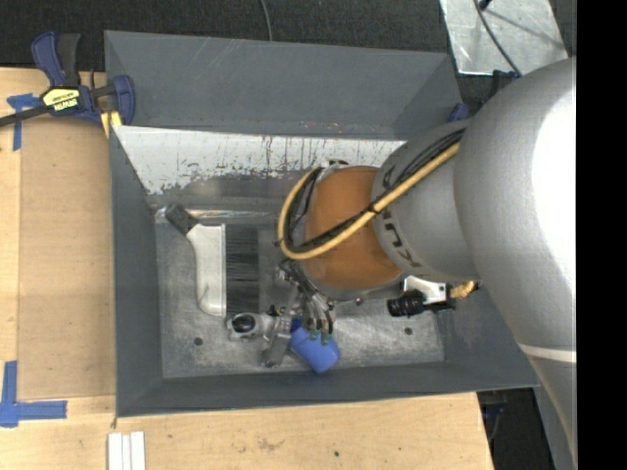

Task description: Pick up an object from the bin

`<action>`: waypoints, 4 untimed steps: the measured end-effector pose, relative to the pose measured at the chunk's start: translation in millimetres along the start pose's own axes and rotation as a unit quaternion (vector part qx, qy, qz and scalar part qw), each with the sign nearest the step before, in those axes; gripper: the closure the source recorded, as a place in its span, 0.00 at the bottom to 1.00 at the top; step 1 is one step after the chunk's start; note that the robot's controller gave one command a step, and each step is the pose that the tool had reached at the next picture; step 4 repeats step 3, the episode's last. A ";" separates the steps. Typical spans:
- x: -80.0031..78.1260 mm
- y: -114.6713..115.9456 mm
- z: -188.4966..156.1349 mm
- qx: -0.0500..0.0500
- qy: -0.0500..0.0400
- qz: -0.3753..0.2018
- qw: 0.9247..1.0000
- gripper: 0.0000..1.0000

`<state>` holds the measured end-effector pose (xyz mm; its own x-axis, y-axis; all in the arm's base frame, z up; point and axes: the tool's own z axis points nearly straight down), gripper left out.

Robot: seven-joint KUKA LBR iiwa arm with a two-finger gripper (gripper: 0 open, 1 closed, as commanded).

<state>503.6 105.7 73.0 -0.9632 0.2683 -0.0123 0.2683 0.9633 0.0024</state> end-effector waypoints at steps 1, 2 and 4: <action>12.3 -0.8 -2.8 -0.001 -0.001 0.018 1.000 1.00; 11.1 -0.5 -2.6 -0.001 0.000 0.025 1.000 1.00; 8.4 9.0 -160.9 0.000 0.004 0.063 0.998 1.00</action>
Offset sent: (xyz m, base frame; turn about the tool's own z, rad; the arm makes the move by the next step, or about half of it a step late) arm 0.0000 0.0000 0.0000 0.0000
